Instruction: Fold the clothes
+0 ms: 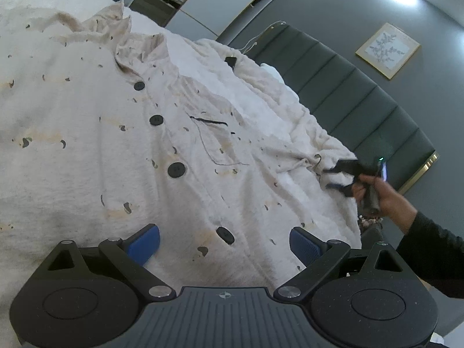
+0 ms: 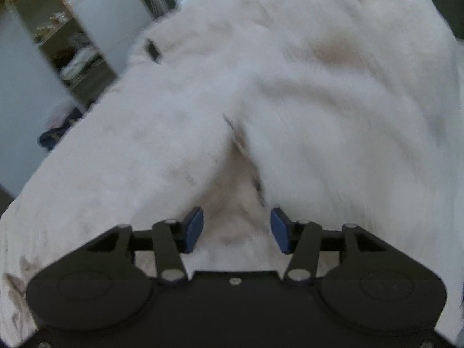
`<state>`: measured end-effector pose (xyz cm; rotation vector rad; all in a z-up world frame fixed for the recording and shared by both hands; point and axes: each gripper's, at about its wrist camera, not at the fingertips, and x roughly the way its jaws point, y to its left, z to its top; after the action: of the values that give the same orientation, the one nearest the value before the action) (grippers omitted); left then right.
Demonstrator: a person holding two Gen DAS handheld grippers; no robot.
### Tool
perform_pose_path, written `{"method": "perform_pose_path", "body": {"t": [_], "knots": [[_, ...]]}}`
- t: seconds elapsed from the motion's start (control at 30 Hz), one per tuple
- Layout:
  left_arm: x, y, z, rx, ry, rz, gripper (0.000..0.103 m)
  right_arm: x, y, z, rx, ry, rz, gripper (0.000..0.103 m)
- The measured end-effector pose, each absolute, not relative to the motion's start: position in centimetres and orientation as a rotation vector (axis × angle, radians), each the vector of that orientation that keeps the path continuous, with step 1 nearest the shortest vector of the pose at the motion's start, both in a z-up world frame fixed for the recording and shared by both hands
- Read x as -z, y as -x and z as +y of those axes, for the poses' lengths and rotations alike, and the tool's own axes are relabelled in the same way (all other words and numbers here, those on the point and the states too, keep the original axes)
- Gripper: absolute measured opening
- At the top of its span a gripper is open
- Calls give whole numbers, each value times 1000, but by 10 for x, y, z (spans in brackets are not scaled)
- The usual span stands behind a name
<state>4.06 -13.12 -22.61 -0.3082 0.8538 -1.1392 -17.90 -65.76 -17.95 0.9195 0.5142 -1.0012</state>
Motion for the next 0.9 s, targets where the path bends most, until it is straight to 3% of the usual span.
{"method": "perform_pose_path", "body": {"t": [0.2, 0.27, 0.3, 0.33, 0.43, 0.63, 0.9], "knots": [[227, -38, -134, 1130, 294, 845, 94, 220, 161, -685, 1138, -1055, 403, 41], [227, -38, -135, 1131, 290, 843, 94, 233, 155, -691, 1172, -1080, 403, 26], [226, -38, -136, 1131, 288, 843, 94, 235, 155, -690, 1173, -1084, 397, 9], [226, -38, -136, 1132, 286, 842, 94, 234, 157, -687, 1170, -1091, 377, 2], [226, -38, -137, 1135, 277, 842, 94, 226, 165, -678, 1157, -1096, 317, 2], [225, -36, -140, 1142, 257, 842, 94, 143, 203, -676, 1098, -962, 132, 1], [211, -33, -137, 1101, 285, 848, 95, 124, 201, -676, 1103, -908, 318, 2]]}}
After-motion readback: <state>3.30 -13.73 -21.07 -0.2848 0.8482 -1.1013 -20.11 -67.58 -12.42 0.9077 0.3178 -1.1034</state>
